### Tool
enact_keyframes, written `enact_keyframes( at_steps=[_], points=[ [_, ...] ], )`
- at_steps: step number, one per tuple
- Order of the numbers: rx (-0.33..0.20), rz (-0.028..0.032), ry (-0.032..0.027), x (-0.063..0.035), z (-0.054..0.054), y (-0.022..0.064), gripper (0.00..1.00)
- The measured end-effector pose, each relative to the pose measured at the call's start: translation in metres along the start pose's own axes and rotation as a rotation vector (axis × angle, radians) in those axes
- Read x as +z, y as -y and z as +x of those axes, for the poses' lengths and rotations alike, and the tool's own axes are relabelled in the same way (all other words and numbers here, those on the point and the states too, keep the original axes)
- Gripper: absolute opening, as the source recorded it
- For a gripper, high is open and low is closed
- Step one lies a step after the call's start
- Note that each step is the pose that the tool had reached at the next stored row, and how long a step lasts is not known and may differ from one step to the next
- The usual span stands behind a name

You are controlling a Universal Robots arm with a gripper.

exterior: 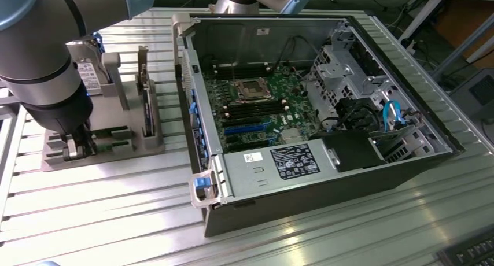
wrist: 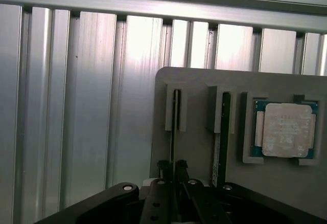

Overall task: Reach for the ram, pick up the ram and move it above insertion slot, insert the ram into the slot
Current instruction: 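Pick up the ram and move it above insertion slot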

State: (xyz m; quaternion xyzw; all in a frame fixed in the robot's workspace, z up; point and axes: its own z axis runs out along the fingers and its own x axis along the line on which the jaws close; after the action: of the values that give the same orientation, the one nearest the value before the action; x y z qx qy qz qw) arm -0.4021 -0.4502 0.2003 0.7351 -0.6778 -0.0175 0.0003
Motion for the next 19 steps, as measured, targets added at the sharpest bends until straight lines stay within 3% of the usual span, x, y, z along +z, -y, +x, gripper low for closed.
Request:
enact_keyframes(
  at_steps=[5, 9, 19],
  points=[
    [0.000, 0.0000, 0.0019, -0.0148, 0.000, -0.0004, 0.15],
    [0.000, 0.0002, 0.0042, -0.0422, -0.001, -0.0010, 0.15],
    [0.000, 0.0002, 0.0047, -0.0811, -0.002, -0.0020, 0.14]
  ],
)
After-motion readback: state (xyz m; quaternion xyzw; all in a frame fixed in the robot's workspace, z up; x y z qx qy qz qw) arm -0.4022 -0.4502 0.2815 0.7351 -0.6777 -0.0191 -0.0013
